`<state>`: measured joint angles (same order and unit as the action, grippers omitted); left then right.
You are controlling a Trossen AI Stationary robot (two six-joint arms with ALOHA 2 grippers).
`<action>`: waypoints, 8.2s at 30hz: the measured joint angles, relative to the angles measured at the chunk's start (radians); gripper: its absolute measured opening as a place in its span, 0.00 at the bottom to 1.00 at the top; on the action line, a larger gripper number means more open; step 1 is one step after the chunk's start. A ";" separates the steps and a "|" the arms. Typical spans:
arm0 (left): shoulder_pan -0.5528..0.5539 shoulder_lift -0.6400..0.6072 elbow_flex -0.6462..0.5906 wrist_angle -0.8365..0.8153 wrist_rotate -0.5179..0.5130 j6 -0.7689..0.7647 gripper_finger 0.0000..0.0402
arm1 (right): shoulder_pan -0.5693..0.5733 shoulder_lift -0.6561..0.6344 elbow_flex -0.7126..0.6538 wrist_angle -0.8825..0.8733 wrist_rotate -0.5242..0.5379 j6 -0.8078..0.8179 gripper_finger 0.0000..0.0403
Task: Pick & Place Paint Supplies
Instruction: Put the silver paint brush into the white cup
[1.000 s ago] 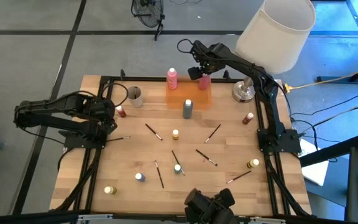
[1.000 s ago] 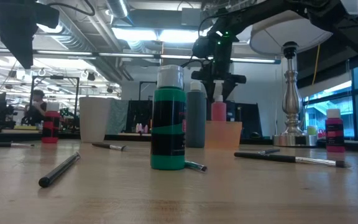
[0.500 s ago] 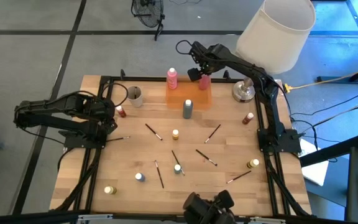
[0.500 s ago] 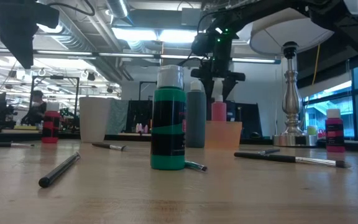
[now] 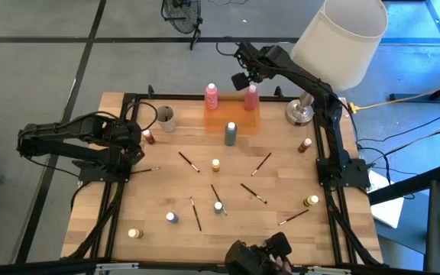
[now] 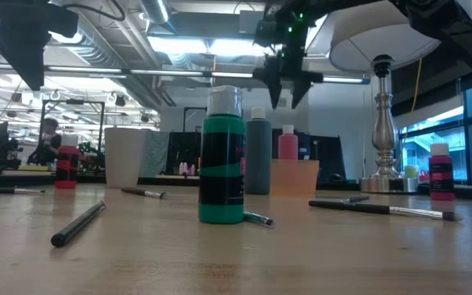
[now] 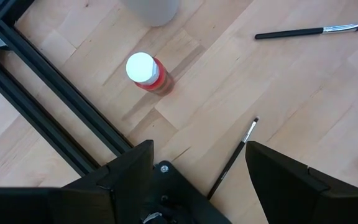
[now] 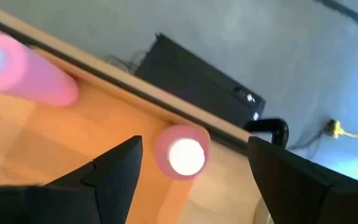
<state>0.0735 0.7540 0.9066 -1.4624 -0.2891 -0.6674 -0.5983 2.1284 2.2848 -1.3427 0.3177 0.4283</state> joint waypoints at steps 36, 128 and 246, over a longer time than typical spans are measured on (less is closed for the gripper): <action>0.000 0.003 0.000 0.106 0.089 -0.134 0.62 | 0.613 -0.113 0.068 -0.114 -0.356 0.260 0.66; 0.000 0.008 0.000 0.283 0.367 0.281 0.62 | 1.006 -0.094 -0.486 -0.228 -0.310 0.402 0.56; -0.219 0.140 0.000 0.348 0.226 0.085 0.63 | 1.021 -0.238 -1.162 0.536 -0.410 0.469 0.53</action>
<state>-0.1460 0.8941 0.9066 -1.1147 -0.0627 -0.5820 0.4222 1.8904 1.1227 -0.8062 -0.0924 0.8974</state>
